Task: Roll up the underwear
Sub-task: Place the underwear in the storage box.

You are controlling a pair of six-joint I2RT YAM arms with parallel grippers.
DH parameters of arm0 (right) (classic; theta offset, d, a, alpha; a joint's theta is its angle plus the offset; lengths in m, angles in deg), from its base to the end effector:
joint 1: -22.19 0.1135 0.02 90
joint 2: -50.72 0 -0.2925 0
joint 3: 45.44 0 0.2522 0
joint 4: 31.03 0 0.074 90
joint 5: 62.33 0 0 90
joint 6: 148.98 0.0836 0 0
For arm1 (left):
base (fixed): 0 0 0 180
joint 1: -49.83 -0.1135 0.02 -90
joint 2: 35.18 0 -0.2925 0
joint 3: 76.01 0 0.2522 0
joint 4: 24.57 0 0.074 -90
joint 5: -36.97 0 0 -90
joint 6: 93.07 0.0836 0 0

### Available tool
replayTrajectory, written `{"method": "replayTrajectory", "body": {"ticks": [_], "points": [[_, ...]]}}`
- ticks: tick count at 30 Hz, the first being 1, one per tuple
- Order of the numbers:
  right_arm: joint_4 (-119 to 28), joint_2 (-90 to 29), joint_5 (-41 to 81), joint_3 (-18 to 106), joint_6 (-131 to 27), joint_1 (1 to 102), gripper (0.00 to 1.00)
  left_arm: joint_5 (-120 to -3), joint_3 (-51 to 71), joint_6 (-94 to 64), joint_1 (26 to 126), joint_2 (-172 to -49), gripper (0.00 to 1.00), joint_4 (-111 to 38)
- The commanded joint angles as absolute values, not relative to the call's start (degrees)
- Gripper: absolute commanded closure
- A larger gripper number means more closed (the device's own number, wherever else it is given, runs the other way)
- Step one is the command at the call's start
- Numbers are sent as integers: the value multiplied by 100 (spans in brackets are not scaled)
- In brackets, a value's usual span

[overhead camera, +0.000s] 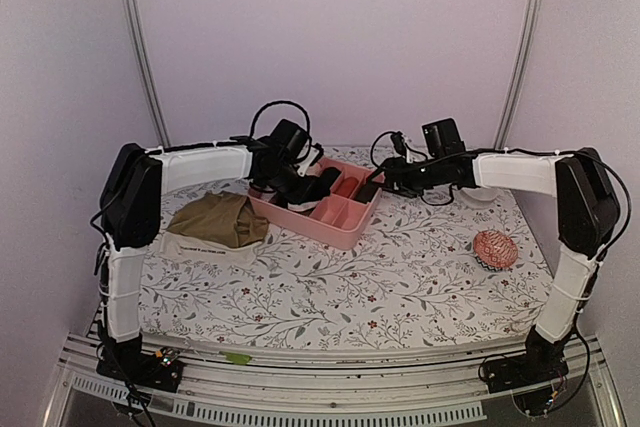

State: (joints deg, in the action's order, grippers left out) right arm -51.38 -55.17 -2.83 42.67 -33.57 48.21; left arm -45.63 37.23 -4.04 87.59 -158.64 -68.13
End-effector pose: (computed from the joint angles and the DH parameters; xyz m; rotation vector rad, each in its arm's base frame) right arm 0.3904 0.2378 0.2276 -0.3212 2.3276 1.0636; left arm 0.4194 -0.3112 0.1862 0.7392 2.3904 -0.1187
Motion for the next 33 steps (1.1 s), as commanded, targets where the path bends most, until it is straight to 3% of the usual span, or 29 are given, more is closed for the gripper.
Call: {"method": "replayTrajectory", "body": {"ticks": [1, 6, 16, 24, 33], "points": [[-5015, -5682, -404, 4582, -3231, 5022, 40, -3958, 3879, -183, 8640, -15837, 100, -7080], [-4840, -6090, -418, 5057, -2958, 5270, 61, -4492, 3534, -324, 8570, -15671, 100, -6858], [-4660, -7560, -437, 6478, -2239, 5767, 86, -4731, 3096, -342, 8525, -15425, 100, -6278], [-4888, -8240, -383, 6997, -2139, 5840, 93, -4915, 2781, -228, 8508, -15274, 100, -5937], [-4975, -8678, -120, 7300, -1982, 5842, 93, -5536, 2668, 52, 8505, -15385, 100, -5786]]}}
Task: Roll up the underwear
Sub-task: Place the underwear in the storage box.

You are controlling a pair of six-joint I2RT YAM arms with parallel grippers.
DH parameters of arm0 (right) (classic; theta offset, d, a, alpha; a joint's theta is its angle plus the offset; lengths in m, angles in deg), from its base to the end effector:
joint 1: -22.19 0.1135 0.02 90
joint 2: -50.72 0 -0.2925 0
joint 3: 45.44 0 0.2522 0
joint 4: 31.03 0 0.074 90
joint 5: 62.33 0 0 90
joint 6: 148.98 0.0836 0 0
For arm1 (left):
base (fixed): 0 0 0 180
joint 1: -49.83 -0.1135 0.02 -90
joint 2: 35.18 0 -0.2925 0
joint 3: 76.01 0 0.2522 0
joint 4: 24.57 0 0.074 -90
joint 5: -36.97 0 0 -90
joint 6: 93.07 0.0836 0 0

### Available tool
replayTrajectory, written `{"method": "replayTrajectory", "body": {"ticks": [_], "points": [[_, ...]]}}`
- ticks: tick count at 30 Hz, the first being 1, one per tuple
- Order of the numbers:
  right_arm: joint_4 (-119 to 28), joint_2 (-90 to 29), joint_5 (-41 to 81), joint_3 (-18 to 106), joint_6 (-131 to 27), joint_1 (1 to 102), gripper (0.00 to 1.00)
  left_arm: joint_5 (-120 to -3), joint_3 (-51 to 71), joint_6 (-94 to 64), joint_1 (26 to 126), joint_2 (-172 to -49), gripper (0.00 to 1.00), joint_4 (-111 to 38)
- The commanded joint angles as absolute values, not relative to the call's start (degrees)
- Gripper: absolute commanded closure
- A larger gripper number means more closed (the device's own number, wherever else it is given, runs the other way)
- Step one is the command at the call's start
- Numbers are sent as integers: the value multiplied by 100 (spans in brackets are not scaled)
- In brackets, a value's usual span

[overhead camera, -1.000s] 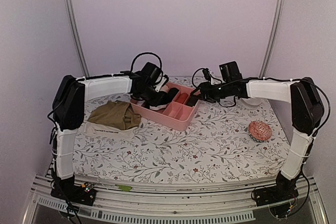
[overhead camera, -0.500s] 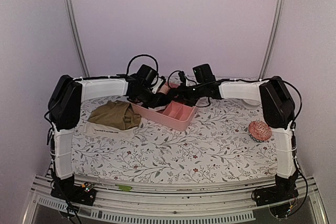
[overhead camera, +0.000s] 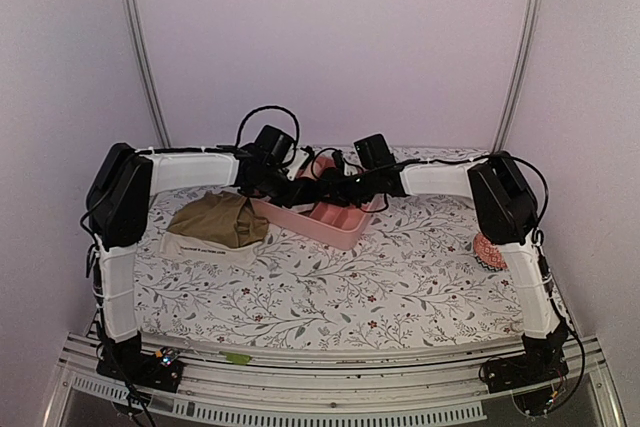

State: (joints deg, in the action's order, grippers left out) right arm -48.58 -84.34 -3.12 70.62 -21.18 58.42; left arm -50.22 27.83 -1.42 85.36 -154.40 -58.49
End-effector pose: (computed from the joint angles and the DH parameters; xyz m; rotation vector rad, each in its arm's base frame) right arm 0.4447 0.3789 0.1512 -0.3002 2.4070 1.2566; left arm 0.4163 -0.2923 0.1825 0.7570 2.3202 -0.2065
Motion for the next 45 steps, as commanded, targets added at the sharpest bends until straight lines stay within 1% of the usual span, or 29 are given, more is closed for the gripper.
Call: {"method": "replayTrajectory", "body": {"ticks": [1, 6, 9, 11, 15, 21, 26, 30, 37, 45], "points": [[-4974, -8687, -117, 7312, -1971, 5833, 92, -5546, 2696, 61, 8506, -15422, 100, -5795], [-5103, -8564, -74, 7317, -1960, 5807, 88, -5263, 3039, 81, 8519, -15839, 100, -6145], [-5207, -8447, -6, 7313, -2001, 5783, 87, -4819, 3305, 112, 8533, -16149, 100, -6415], [-5257, -8146, 30, 7304, -2041, 5758, 88, -4652, 3349, 135, 8543, -16236, 100, -6436], [-5270, -7961, -10, 7300, -2080, 5694, 87, -4735, 3396, 169, 8567, -16331, 100, -6458], [-5168, -7545, -47, 7069, -2101, 5500, 86, -4968, 3479, -23, 8682, -16279, 100, -6693], [-4985, -7304, 16, 6738, -2066, 5356, 85, -3963, 3512, -87, 9062, -16037, 100, -6802], [-4966, -7305, -3, 6632, -2045, 5297, 85, -3685, 3537, 48, 9220, -16063, 100, -6858], [-4923, -7233, 40, 6467, -2014, 5261, 85, -3871, 3775, 98, 9247, -16135, 100, -7198], [-4878, -7179, 77, 6382, -2025, 5251, 85, -3569, 3992, 204, 9425, -15952, 100, -7226]]}}
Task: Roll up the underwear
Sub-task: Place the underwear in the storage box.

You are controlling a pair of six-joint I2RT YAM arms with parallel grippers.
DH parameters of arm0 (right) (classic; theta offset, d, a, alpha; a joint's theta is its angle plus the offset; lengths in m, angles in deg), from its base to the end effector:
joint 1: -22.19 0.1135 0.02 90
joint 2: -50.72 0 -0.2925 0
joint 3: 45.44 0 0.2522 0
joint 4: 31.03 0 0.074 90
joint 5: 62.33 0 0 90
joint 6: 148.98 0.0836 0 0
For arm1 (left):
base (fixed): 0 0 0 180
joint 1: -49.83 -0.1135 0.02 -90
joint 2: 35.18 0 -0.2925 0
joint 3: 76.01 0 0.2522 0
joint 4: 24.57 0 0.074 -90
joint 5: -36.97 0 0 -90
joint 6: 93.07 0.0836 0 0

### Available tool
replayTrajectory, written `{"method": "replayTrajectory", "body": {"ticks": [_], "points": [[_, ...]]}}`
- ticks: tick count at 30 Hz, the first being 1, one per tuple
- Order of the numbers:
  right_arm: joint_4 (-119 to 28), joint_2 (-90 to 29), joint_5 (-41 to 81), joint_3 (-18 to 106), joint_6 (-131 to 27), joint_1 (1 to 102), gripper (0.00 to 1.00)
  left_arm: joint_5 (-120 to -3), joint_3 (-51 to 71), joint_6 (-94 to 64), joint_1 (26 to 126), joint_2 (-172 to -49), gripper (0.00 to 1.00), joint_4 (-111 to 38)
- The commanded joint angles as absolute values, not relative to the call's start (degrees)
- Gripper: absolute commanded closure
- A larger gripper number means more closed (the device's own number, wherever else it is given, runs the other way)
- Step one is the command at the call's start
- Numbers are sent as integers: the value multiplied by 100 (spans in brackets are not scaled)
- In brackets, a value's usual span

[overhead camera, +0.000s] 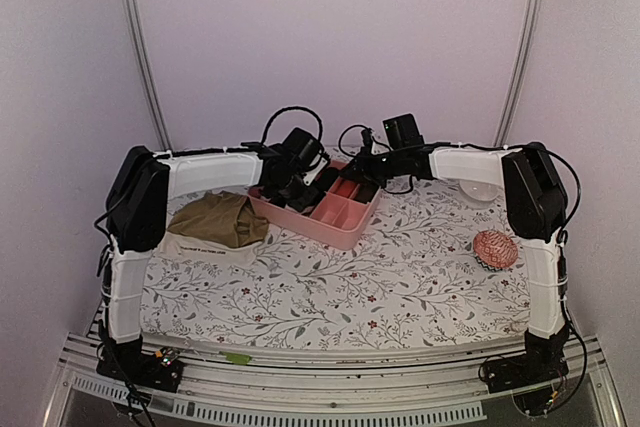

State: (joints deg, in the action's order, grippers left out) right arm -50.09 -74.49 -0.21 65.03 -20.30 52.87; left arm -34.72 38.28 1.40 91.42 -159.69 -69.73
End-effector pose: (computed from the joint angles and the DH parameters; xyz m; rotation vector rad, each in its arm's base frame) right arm 0.4578 0.3170 0.2060 -0.1452 2.3408 1.1809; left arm 0.4071 -0.3262 0.1836 0.8518 2.3208 0.1323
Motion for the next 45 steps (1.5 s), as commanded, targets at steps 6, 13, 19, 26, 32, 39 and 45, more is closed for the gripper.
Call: {"method": "replayTrajectory", "body": {"ticks": [6, 13, 19, 26, 32, 39, 45], "points": [[-4807, -7086, 139, 6270, -2016, 5228, 85, -3614, 4066, 307, 9519, -15979, 100, -7224], [-4759, -7007, 153, 6116, -1965, 5192, 85, -4374, 4164, -51, 9230, -16210, 100, -7451], [-4716, -6969, 139, 6028, -1938, 5160, 85, -5280, 4323, -281, 8708, -16496, 100, -7533], [-4674, -7017, 139, 6017, -1899, 5137, 85, -5725, 3718, -698, 8455, -16359, 100, -6575], [-4666, -6998, 171, 6008, -1874, 5113, 84, -5764, 3380, -952, 8485, -16566, 100, -5708], [-4702, -6934, 218, 5973, -1911, 5032, 84, -5860, 3535, -1021, 8427, -16939, 85, -5391], [-4723, -6826, 299, 5928, -1940, 5005, 83, -5699, 3452, -760, 8411, -16491, 59, -5665]]}}
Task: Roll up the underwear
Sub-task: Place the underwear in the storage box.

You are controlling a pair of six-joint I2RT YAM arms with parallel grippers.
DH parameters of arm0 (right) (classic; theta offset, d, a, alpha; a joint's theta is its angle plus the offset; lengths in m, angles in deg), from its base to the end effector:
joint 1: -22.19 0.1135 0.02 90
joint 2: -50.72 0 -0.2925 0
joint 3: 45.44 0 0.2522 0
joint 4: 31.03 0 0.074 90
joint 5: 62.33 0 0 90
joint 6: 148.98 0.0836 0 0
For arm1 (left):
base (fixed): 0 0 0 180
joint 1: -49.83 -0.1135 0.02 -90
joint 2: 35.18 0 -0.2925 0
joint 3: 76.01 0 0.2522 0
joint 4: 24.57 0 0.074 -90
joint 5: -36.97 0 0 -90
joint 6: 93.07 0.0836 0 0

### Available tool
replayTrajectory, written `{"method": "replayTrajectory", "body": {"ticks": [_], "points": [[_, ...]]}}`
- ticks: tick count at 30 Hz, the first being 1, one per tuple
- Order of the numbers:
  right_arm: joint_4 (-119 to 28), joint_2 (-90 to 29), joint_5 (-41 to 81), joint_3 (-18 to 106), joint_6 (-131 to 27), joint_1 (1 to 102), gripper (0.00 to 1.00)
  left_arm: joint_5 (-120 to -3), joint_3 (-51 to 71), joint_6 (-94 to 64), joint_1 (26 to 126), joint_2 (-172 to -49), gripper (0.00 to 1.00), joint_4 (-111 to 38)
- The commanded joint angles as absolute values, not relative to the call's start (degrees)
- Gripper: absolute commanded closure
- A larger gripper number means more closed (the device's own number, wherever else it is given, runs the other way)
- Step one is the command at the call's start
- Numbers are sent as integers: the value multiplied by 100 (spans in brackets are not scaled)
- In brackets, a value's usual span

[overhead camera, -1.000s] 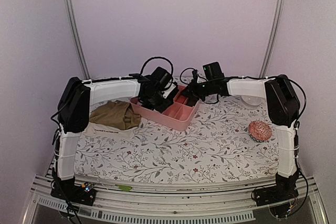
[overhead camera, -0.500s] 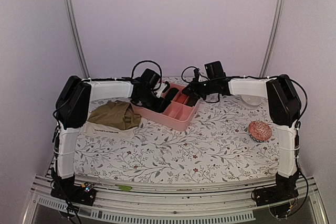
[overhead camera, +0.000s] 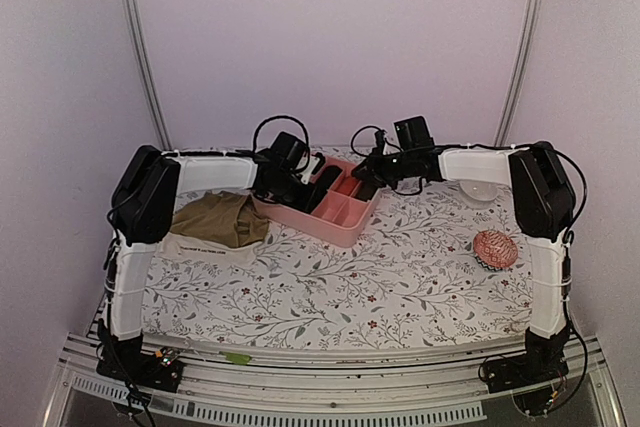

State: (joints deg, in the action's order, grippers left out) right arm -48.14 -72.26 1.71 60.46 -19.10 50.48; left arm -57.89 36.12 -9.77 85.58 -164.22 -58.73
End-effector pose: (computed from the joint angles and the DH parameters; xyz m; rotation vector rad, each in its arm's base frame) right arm 0.4614 0.2899 0.2010 -0.0476 2.3417 1.1338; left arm 0.4377 -0.3238 0.1450 0.6648 2.4162 -0.4197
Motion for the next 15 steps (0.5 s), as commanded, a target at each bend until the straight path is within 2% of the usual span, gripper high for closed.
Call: {"method": "replayTrajectory", "body": {"ticks": [1, 4, 7, 15], "points": [[-4727, -6809, 312, 5914, -1939, 5001, 83, -5646, 3385, -715, 8411, -16378, 56, -5689], [-4723, -6785, 323, 5870, -1936, 4996, 83, -5637, 3251, -615, 8400, -16039, 48, -5782], [-4721, -6773, 323, 5858, -1949, 4996, 83, -5696, 3292, -511, 8394, -15815, 45, -5937], [-4701, -6698, 340, 5803, -1950, 4997, 83, -5888, 3415, -180, 8309, -15523, 49, -6375]]}}
